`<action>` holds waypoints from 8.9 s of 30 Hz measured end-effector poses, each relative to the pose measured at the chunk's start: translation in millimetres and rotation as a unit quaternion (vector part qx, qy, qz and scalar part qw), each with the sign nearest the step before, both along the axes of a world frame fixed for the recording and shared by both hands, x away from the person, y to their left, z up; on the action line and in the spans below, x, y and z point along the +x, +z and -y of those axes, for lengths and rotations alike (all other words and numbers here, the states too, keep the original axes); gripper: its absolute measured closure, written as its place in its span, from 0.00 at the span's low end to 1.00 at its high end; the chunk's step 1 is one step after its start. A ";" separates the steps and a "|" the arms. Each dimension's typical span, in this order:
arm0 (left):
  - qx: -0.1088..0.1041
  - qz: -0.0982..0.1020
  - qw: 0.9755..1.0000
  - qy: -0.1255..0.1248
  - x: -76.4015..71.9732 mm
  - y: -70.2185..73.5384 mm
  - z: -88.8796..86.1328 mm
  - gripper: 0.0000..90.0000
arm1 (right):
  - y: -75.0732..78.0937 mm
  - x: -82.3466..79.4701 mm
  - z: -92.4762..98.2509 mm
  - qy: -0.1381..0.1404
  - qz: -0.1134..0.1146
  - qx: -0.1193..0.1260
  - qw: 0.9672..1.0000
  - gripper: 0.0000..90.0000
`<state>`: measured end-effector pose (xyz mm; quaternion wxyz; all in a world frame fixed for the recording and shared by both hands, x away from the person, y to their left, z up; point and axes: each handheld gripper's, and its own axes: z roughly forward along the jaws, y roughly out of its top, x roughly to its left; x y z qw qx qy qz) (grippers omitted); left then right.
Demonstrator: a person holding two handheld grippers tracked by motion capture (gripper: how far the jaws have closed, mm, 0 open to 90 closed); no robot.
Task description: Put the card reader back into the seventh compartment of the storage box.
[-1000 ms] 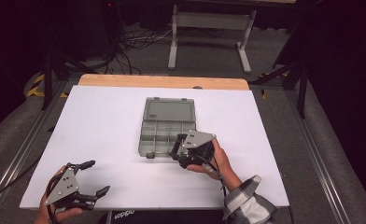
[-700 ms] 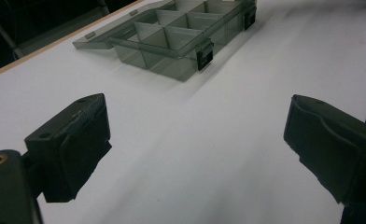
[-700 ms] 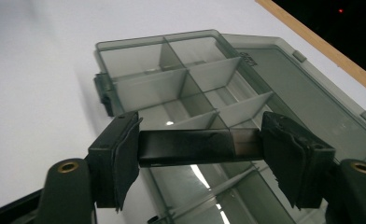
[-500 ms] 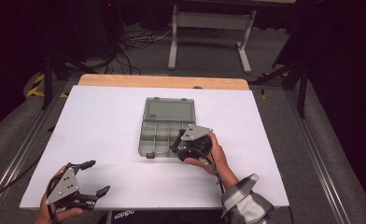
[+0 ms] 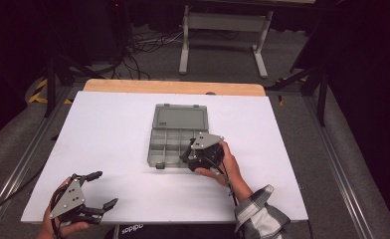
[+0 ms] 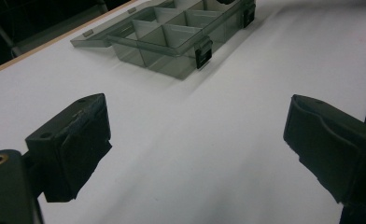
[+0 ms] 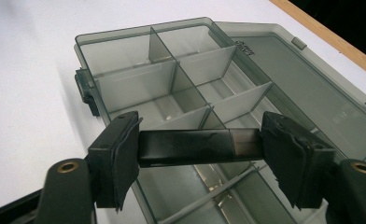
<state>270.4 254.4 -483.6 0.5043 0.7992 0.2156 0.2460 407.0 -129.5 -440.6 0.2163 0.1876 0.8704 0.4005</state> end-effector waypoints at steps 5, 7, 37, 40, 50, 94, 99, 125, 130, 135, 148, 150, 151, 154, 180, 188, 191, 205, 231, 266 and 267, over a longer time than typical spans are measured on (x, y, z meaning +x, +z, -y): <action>0.002 -0.001 1.000 0.000 -0.3 0.2 0.0 0.09 | -0.6 0.2 -0.2 -0.002 -0.001 -0.001 1.000 0.34; 0.002 -0.001 1.000 0.000 -0.2 0.2 -0.1 0.09 | -0.7 0.1 -0.3 0.000 -0.003 -0.001 1.000 0.34; 0.007 -0.002 1.000 -0.003 -0.2 -0.2 0.6 0.09 | 9.2 -7.7 3.9 0.001 0.023 0.010 1.000 0.34; 0.006 -0.002 1.000 -0.002 -0.4 -0.1 0.8 0.09 | 14.3 -11.5 5.7 -0.002 0.036 0.015 0.999 0.32; 0.008 -0.005 1.000 -0.003 0.6 -0.8 1.6 0.09 | 23.7 -17.9 8.2 -0.001 0.051 0.031 0.998 0.31; 0.012 -0.009 1.000 -0.003 1.8 -2.3 1.8 0.08 | 51.0 -56.4 24.8 -0.044 0.120 0.071 0.989 0.13; 0.011 -0.010 1.000 -0.001 1.8 -2.5 1.4 0.07 | 51.9 -61.8 23.5 -0.037 0.126 0.060 0.990 0.12; 0.015 -0.010 1.000 0.000 1.1 -2.8 1.3 0.07 | 49.7 -83.6 35.7 -0.036 0.142 0.049 0.988 0.12; 0.016 -0.011 1.000 0.001 1.2 -2.8 1.3 0.07 | 48.6 -86.7 37.8 -0.032 0.141 0.045 0.989 0.12; 0.017 -0.011 1.000 0.000 1.2 -2.9 1.5 0.07 | 47.6 -89.8 41.1 -0.031 0.143 0.043 0.988 0.12; 0.019 -0.010 1.000 0.001 1.0 -3.3 2.2 0.07 | 46.5 -95.2 50.7 -0.033 0.144 0.037 0.988 0.12; 0.019 -0.010 1.000 0.000 1.0 -3.4 2.3 0.07 | 45.5 -96.4 52.1 -0.032 0.145 0.033 0.988 0.12; 0.019 -0.010 1.000 0.000 1.1 -3.4 2.4 0.07 | 45.1 -96.6 52.5 -0.031 0.146 0.031 0.988 0.12; 0.020 -0.010 1.000 0.001 1.2 -3.6 2.7 0.07 | 43.8 -98.3 55.1 -0.030 0.148 0.028 0.988 0.12; 0.026 -0.018 1.000 -0.004 2.0 -5.0 5.5 0.07 | 21.8 -113.4 74.9 -0.033 0.161 -0.007 0.986 0.12; 0.028 -0.019 0.999 -0.002 3.1 -5.8 6.9 0.07 | 14.0 -114.4 85.6 -0.042 0.155 -0.008 0.987 0.12; 0.030 -0.019 0.999 -0.003 3.8 -5.8 7.1 0.08 | 8.9 -113.5 93.8 -0.052 0.149 -0.010 0.987 0.12; 0.029 -0.019 0.999 -0.002 5.6 -5.8 7.0 0.08 | -10.8 -114.5 120.7 -0.091 0.134 0.011 0.987 0.12; 0.024 -0.015 1.000 -0.002 13.1 -4.5 8.2 0.07 | -33.2 -119.7 159.3 -0.127 0.101 0.038 0.986 0.12; 0.027 -0.011 1.000 -0.004 12.0 -4.5 5.6 0.07 | -32.4 -125.4 147.7 -0.117 0.107 0.028 0.987 0.12; 0.027 -0.010 1.000 -0.004 11.9 -4.7 5.8 0.07 | -32.5 -125.3 147.6 -0.116 0.107 0.027 0.987 0.12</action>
